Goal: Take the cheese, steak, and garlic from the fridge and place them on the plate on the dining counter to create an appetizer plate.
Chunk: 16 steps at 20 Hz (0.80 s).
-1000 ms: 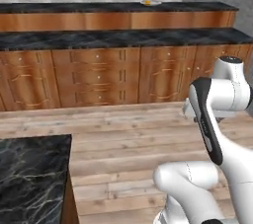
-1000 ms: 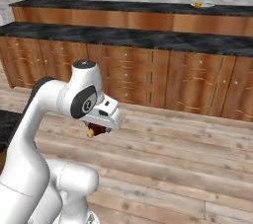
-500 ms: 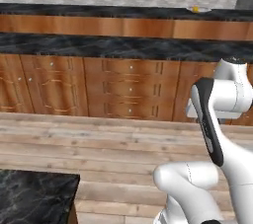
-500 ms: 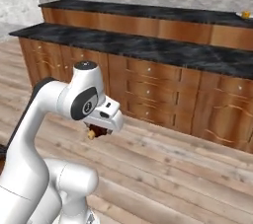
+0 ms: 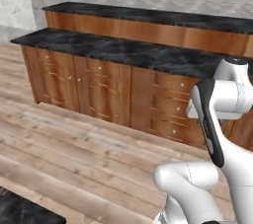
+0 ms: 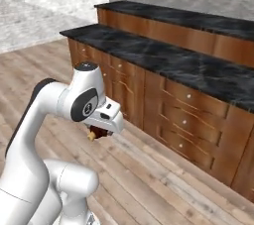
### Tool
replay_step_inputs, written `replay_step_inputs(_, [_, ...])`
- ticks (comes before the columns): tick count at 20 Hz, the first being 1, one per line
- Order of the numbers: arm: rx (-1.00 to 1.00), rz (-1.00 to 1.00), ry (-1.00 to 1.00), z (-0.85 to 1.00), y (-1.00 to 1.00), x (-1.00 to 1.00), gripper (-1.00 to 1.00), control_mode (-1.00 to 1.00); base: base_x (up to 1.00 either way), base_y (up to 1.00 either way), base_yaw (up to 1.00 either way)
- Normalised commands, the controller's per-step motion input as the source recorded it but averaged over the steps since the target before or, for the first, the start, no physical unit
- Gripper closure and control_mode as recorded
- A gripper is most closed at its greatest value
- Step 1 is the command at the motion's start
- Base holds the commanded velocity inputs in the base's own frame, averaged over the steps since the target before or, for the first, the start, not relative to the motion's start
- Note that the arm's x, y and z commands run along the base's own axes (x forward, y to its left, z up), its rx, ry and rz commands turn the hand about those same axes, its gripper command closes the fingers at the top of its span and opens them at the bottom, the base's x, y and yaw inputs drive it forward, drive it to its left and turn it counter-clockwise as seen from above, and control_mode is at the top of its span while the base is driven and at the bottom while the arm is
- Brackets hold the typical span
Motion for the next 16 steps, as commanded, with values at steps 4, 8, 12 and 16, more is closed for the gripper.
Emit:
replay_step_inputs(4, [0.0, 0.0, 0.0, 0.0, 0.0, 0.0, 1.0, 1.0, 1.0, -0.22, 0.58])
replay_step_inputs(8, [0.0, 0.0, 0.0, 0.0, 0.0, 0.0, 1.0, 1.0, 1.0, -0.19, 0.6])
replay_step_inputs(12, [0.0, 0.0, 0.0, 0.0, 0.0, 0.0, 1.0, 1.0, 1.0, -0.13, 0.56])
replay_step_inputs(16, [0.0, 0.0, 0.0, 0.0, 0.0, 0.0, 1.0, 1.0, 1.0, -0.03, 0.46])
